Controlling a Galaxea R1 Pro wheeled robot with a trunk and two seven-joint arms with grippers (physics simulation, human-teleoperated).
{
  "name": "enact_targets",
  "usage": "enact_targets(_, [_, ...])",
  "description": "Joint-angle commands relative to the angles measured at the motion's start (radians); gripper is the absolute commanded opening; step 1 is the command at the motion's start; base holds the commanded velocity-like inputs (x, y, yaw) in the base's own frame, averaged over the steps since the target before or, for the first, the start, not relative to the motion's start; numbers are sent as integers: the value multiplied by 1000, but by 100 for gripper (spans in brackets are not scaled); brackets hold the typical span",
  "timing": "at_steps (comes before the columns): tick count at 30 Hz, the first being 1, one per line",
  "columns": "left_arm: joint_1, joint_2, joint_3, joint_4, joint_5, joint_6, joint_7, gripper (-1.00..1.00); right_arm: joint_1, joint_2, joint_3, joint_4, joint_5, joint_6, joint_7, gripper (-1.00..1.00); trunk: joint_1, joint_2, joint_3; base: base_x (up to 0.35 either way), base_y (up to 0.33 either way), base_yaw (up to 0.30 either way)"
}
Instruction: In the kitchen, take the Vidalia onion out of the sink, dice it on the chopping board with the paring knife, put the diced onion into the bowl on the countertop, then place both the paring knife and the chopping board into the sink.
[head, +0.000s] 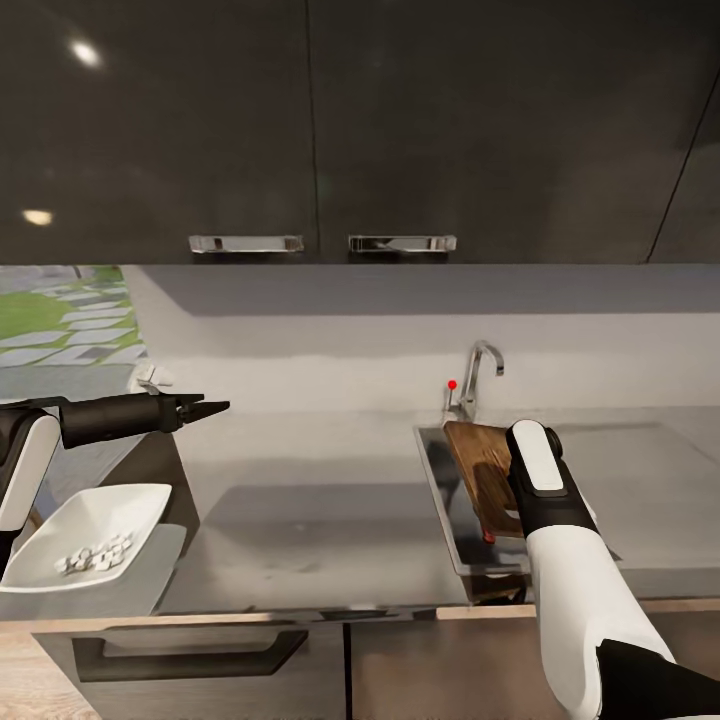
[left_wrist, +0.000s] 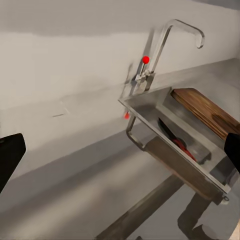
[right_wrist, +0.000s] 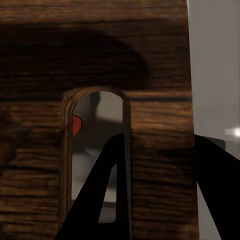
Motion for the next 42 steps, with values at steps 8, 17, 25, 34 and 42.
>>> enact_targets(8, [-1,0,1,0,-2,4,-5,100,-1,1,0,2,1,-18,26,-100,0,-1,-3,0,0,0])
enact_targets(17, [-1,0,1,0,-2,4,-5,100,-1,0,5,86,5,-44,183,-100,0,-1,-3,0,0,0])
enact_targets(25, [-1,0,1,0,-2,4,-5,100,-1,1,6,107,69,-93,189,-100,0,-1,-3,0,0,0])
enact_targets(34, [-1,0,1,0,-2,4,-5,100,-1,1,6,117,105,-105,187,-100,0,-1,-3,0,0,0])
enact_targets(42, [-1,0,1,0,-2,4,-5,100,-1,1,7,117,106,-105,186,-100,0,-1,-5,0,0,5])
